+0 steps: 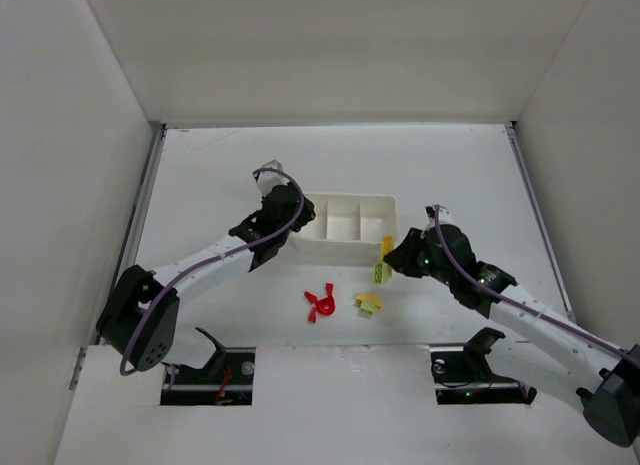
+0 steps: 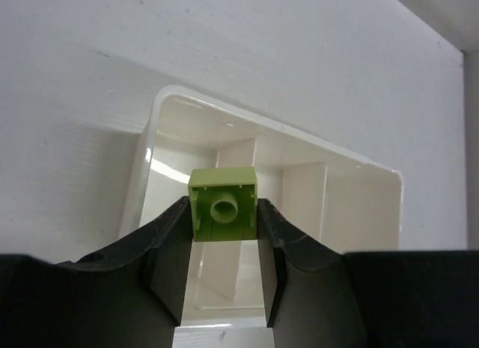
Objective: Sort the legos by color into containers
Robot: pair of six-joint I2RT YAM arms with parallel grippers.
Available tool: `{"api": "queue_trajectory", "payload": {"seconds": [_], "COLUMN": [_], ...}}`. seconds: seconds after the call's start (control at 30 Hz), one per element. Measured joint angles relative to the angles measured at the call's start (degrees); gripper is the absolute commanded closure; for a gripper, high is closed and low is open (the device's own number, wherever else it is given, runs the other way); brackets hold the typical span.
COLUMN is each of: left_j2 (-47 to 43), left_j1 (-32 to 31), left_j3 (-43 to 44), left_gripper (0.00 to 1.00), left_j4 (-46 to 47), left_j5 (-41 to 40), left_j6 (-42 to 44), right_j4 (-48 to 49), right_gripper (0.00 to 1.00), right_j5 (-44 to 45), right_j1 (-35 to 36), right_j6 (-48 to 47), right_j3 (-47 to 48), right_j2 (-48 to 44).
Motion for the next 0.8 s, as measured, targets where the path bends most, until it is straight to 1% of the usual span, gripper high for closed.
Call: {"api": "queue_trajectory", "payload": {"seconds": [0.1, 0.17, 0.33, 0.43, 0.57, 0.63, 0.7, 0.8], "left_j2": [0.5, 1.1, 3.3, 3.6, 2.1, -0.9, -5.2, -12.0], "left_j1": [-1.7, -2.7, -4.2, -4.5, -5.0, -6.0, -7.6, -10.6], "left_j3": [2.3, 3.5, 5.0, 5.0, 5.0, 4.1, 2.0, -2.2], "left_gripper": [0.65, 0.57, 0.45, 0.45, 0.54, 0.57, 0.57, 0.51], "left_j4": [-3.4, -5.1, -8.0, -9.2, -9.3, -8.4, -6.8, -3.6], "left_j5": [-3.6, -5.3, -7.4, -7.5, -6.1, -3.7, -0.3, 6.5], "left_j6": [3.0, 4.8, 7.4, 8.0, 8.3, 8.3, 8.3, 8.5], "right_j4": [0.0, 0.0, 0.0, 0.0, 0.0, 0.0, 0.0, 0.0], "right_gripper": [0.86, 0.86, 0.86, 0.86, 0.86, 0.86, 0.86, 0.86], "right_j5": [0.2, 0.4, 0.6, 0.6, 0.7, 0.9, 1.0, 1.1], "right_j1": [0.3, 0.4, 0.4, 0.4, 0.4, 0.4, 0.4, 0.4], "right_j6": [-0.2, -0.2, -0.4, -0.6, -0.6, -0.6, -0.6, -0.7], "right_j3": [-0.2, -0.2, -0.2, -0.2, -0.2, 0.0, 0.5, 2.4], "right_j2": [0.1, 0.2, 0.2, 0.2, 0.6, 1.2, 2.3, 4.5]}}
